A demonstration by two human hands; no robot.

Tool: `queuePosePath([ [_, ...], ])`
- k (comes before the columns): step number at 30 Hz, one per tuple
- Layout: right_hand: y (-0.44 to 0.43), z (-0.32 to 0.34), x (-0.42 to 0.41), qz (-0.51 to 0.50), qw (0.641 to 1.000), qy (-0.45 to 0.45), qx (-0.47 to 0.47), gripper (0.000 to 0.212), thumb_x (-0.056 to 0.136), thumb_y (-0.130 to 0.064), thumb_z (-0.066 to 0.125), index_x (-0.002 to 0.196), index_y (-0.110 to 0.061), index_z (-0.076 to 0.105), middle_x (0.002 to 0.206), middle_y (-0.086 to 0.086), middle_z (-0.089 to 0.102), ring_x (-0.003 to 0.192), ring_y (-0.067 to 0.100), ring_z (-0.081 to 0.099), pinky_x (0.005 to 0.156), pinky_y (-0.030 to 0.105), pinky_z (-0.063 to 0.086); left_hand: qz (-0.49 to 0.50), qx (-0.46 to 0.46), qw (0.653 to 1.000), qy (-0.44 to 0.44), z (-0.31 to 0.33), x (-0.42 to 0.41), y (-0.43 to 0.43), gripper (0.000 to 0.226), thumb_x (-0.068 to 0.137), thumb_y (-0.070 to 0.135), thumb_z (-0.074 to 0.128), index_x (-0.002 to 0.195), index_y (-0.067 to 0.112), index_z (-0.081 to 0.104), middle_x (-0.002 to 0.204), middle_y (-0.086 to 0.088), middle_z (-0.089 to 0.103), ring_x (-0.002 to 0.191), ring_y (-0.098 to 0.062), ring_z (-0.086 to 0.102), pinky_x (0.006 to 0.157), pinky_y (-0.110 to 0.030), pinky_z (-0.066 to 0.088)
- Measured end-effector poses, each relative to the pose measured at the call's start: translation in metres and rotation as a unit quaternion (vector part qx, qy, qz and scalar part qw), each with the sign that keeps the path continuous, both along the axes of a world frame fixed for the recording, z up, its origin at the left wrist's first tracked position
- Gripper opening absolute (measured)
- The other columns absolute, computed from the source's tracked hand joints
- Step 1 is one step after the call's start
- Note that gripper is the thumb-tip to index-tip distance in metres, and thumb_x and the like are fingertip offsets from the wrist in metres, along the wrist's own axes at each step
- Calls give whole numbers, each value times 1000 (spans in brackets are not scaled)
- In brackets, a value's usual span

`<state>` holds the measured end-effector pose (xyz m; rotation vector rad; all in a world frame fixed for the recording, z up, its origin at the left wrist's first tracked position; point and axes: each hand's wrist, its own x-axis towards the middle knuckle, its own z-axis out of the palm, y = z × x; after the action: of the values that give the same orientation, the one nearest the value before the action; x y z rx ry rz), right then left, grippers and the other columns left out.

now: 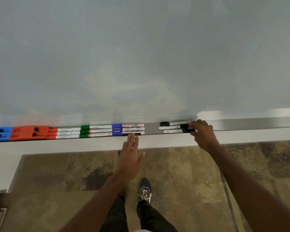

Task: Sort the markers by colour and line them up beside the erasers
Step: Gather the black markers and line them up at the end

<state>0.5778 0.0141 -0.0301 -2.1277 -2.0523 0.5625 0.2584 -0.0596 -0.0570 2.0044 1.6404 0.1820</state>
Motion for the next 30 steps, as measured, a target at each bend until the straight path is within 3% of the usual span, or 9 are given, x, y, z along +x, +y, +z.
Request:
queuePosePath([
  [7, -5, 6, -4, 5, 999, 19, 42, 12, 90, -4, 62, 98, -12, 66, 99, 9, 62, 93, 31, 57, 80, 45, 44, -33, 22, 998, -42, 16, 18, 7, 66, 103, 37, 37, 156, 11, 8, 164, -4, -6, 150, -16, -12, 124, -37, 4],
  [12, -17, 23, -30, -45, 990, 117, 70, 9, 92, -8, 58, 94, -15, 64, 91, 6, 68, 78, 26, 62, 67, 36, 48, -62, 63, 994, -69, 31, 34, 18, 65, 101, 33, 45, 155, 12, 15, 164, -5, 6, 151, -17, 1, 122, -37, 15],
  [17, -35, 45, -67, -51, 970, 207, 114, 9, 89, -7, 64, 94, -14, 68, 89, -1, 70, 79, 19, 64, 72, 36, 52, -117, 64, 988, -80, 45, 45, 32, 65, 102, 30, 45, 156, 17, 11, 165, -1, 5, 152, -16, 3, 122, -36, 16],
  [20, -43, 60, -83, -31, 961, 241, 129, 9, 89, -6, 66, 95, -12, 69, 87, -7, 68, 78, 12, 63, 74, 32, 54, -146, 79, 982, -84, 47, 51, 41, 62, 101, 27, 49, 155, 17, 21, 163, -4, 19, 150, -20, 15, 121, -39, 22],
  [22, -46, 66, -89, -31, 950, 288, 114, 10, 89, -6, 66, 97, -11, 70, 88, -7, 71, 78, 7, 66, 76, 26, 54, -137, 99, 983, -70, 48, 56, 45, 52, 99, 29, 53, 147, 18, 39, 149, -8, 47, 138, -26, 42, 113, -46, 36],
  [24, -50, 72, -91, -34, 936, 337, 97, 9, 92, -11, 66, 99, -11, 71, 89, -4, 73, 78, 8, 69, 76, 24, 55, -110, 139, 982, -59, 50, 60, 46, 34, 97, 29, 56, 128, 17, 57, 116, -8, 69, 106, -29, 63, 93, -47, 50],
  [27, -45, 71, -82, -63, 923, 372, 77, 17, 98, -27, 60, 104, -14, 69, 93, -3, 73, 85, 10, 69, 75, 23, 54, -33, 101, 992, -63, 55, 65, 46, 24, 100, 33, 49, 115, 17, 59, 92, -3, 70, 80, -25, 65, 68, -42, 54],
  [30, -30, 46, -60, -61, 965, 233, 102, 19, 99, -27, 56, 104, -14, 68, 98, 2, 70, 91, 20, 64, 77, 31, 51, 67, -11, 991, -117, 54, 67, 46, 26, 100, 35, 48, 114, 15, 58, 92, -3, 67, 85, -23, 65, 71, -38, 53],
])
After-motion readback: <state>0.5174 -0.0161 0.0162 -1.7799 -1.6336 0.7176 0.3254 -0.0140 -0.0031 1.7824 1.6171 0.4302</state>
